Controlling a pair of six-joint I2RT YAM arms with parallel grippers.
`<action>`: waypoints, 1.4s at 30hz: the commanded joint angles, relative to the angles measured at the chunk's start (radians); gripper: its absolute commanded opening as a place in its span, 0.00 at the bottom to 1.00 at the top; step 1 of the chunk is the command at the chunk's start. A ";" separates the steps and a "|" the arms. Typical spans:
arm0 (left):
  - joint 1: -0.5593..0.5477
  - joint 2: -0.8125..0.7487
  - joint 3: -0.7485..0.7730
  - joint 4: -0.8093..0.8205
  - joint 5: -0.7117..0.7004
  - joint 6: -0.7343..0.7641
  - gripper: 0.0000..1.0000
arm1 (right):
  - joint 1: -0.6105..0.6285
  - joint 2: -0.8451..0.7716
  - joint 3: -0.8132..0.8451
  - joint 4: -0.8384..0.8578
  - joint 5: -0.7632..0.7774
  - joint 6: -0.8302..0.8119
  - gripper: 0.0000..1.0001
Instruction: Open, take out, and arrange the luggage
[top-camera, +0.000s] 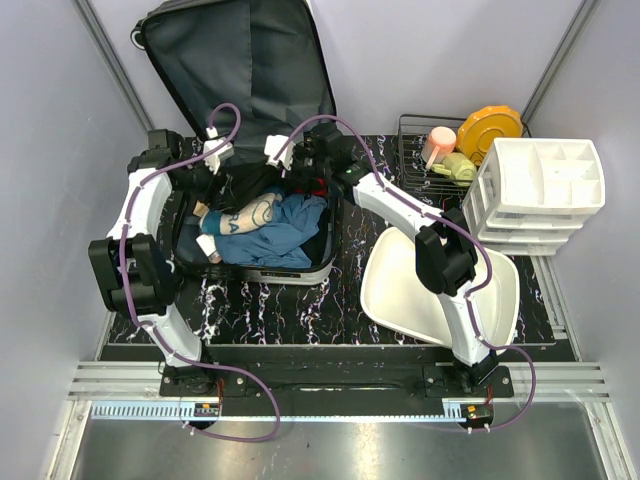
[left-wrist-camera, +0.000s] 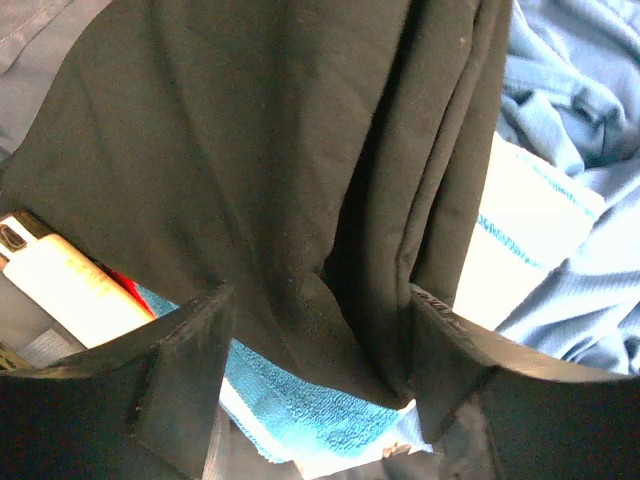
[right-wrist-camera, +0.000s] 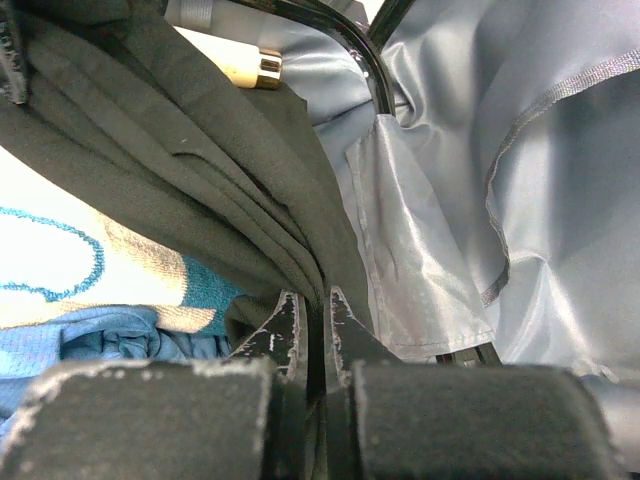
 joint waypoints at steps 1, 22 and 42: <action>-0.001 -0.016 0.011 0.120 -0.017 -0.073 0.62 | -0.019 -0.023 0.040 0.100 0.031 0.008 0.00; -0.252 -0.107 0.409 0.020 0.017 -0.273 0.00 | -0.188 -0.582 -0.231 -0.101 0.034 0.010 0.00; -0.788 0.072 0.511 0.169 0.022 -0.488 0.00 | -0.320 -1.357 -0.751 -0.598 0.310 -0.179 0.00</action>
